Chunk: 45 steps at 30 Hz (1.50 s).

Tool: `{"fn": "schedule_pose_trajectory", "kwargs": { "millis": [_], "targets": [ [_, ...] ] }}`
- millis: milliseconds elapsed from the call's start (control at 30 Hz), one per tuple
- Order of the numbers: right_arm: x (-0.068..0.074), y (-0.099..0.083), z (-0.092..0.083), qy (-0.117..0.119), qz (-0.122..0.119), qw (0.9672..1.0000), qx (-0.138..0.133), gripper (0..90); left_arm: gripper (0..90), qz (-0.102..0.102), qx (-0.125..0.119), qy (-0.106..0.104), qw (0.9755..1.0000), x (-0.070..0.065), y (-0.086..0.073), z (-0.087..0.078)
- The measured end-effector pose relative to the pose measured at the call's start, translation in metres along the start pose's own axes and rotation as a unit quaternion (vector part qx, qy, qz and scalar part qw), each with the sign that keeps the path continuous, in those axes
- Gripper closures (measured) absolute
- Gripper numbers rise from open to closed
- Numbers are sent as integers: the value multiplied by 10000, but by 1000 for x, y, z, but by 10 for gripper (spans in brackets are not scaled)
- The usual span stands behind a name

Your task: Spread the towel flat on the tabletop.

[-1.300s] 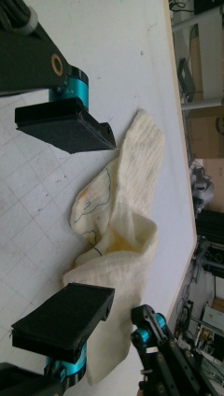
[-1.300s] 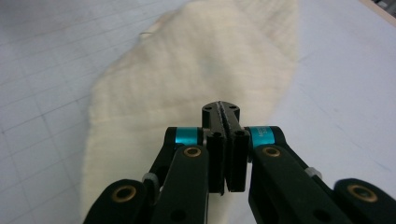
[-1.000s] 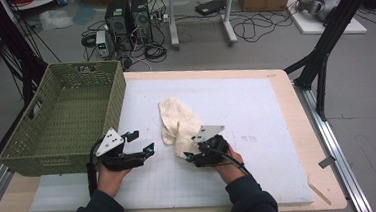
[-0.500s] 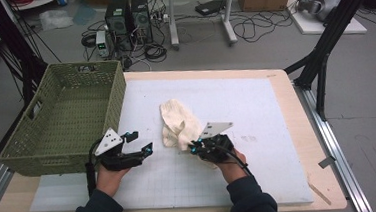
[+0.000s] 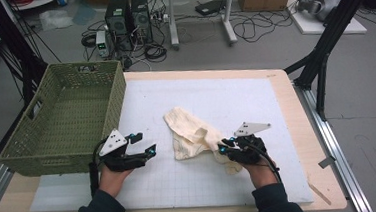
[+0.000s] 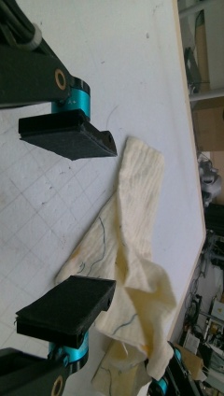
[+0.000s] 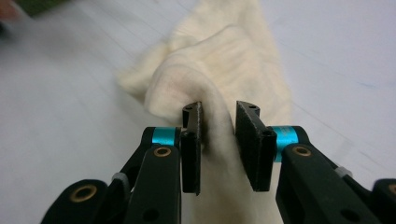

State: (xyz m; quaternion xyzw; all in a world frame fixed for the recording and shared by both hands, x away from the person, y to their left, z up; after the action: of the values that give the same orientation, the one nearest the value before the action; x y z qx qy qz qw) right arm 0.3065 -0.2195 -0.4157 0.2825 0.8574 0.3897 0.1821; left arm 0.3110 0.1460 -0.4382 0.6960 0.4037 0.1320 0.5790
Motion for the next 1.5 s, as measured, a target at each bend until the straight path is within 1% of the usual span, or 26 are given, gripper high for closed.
{"fn": "schedule_pose_trajectory", "kwargs": {
  "millis": [100, 200, 233, 333, 400, 467, 500, 533, 633, 667, 733, 767, 800, 833, 867, 900, 933, 967, 1000, 1033, 1067, 1133, 1233, 1300, 1433, 1500],
  "targets": [
    [-5, -3, -6, -364, -9, 9993, -102, 621, 302, 7, 16, -10, 10000, -1, 0, 1],
    [-6, 2, -13, -595, -128, 9976, -316, 496, 302, 40, 37, -22, 10000, -2, -1, 1],
    [-5, 5, -15, -657, -193, 9969, -385, 485, 302, 34, 39, -28, 10000, -2, -1, 1],
    [-4, 12, -22, -599, -276, 9956, -665, 472, 301, 24, 40, -48, 10000, -2, -1, 1],
    [-1, 17, -24, -412, -348, 9947, -879, 470, 302, 21, 36, -51, 10000, -2, -1, 2],
    [3, 22, -20, -154, -440, 9944, -950, 454, 303, 20, 30, -64, 10000, -2, -1, 2],
    [6, 25, -15, -32, -520, 9946, -902, 454, 303, 27, 27, -66, 10000, -2, -1, 2],
    [9, 28, -10, 22, -619, 9946, -827, 454, 303, 34, 30, -66, 10000, -2, -1, 2],
    [18, 37, 6, 145, -771, 9948, -649, 454, 304, 40, 37, -82, 10000, -3, -1, 3],
    [20, 40, 15, 151, -819, 9950, -553, 444, 304, 62, 50, -89, 9999, -3, -1, 3],
    [24, 42, 31, 61, -928, 9953, -260, 393, 304, 66, 57, -91, 9999, -4, -1, 3],
    [26, 42, 39, -5, -1005, 9949, -70, 392, 304, 58, 56, -87, 9999, -4, -1, 3],
    [27, 42, 45, -61, -1075, 9941, 116, 397, 304, 58, 56, -83, 9999, -3, -1, 3],
    [28, 42, 50, -175, -1185, 9924, 272, 410, 304, 61, 65, -81, 9999, -3, -1, 2],
    [27, 41, 54, -272, -1211, 9914, 405, 430, 304, 52, 56, -88, 9999, -3, -1, 2],
    [26, 41, 56, -330, -1170, 9913, 509, 454, 304, 40, 56, -79, 9999, -3, -1, 2],
    [24, 40, 58, -300, -1069, 9923, 542, 501, 304, 41, 59, -75, 9999, -2, -2, 2],
    [21, 39, 58, -201, -965, 9933, 596, 619, 305, 40, 67, -77, 9999, -2, -2, 2],
    [17, 37, 58, -43, -926, 9935, 654, 721, 307, 46, 74, -73, 9999, -2, -2, 2],
    [14, 36, 57, 6, -956, 9932, 660, 787, 310, 43, 83, -70, 9999, -2, -2, 2],
    [10, 35, 56, 64, -915, 9934, 689, 835, 312, 40, 84, -61, 9999, -2, -2, 2],
    [0, 34, 53, 96, -756, 9953, 599, 847, 319, 56, 95, -60, 9999, -2, -2, 2],
    [-17, 34, 48, -21, -495, 9979, 411, 843, 329, 42, 108, -87, 9999, -3, -2, 3],
    [-27, 33, 48, -198, -441, 9980, 410, 838, 349, 61, 129, -104, 9998, -3, -2, 3],
    [-50, 26, 47, -529, -91, 9977, 404, 839, 349, 47, 139, -116, 9998, -3, -2, 4],
    [-62, 21, 48, -691, 88, 9965, 472, 839, 349, 49, 149, -108, 9998, -3, -3, 4]
  ]
}}
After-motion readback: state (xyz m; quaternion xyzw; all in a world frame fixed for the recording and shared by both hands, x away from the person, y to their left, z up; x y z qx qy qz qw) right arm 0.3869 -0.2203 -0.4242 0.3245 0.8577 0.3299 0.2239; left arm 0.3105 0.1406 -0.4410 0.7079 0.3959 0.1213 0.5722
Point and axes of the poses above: each handheld gripper's, and its own axes: z roughly forward along the jaws, y roughly out of its top, x roughly to its left, the point moved 2 cm from there along z, roughly forward along the jaws, and after that the axes turned 10 degrees about -z, right-handed, at the moved point
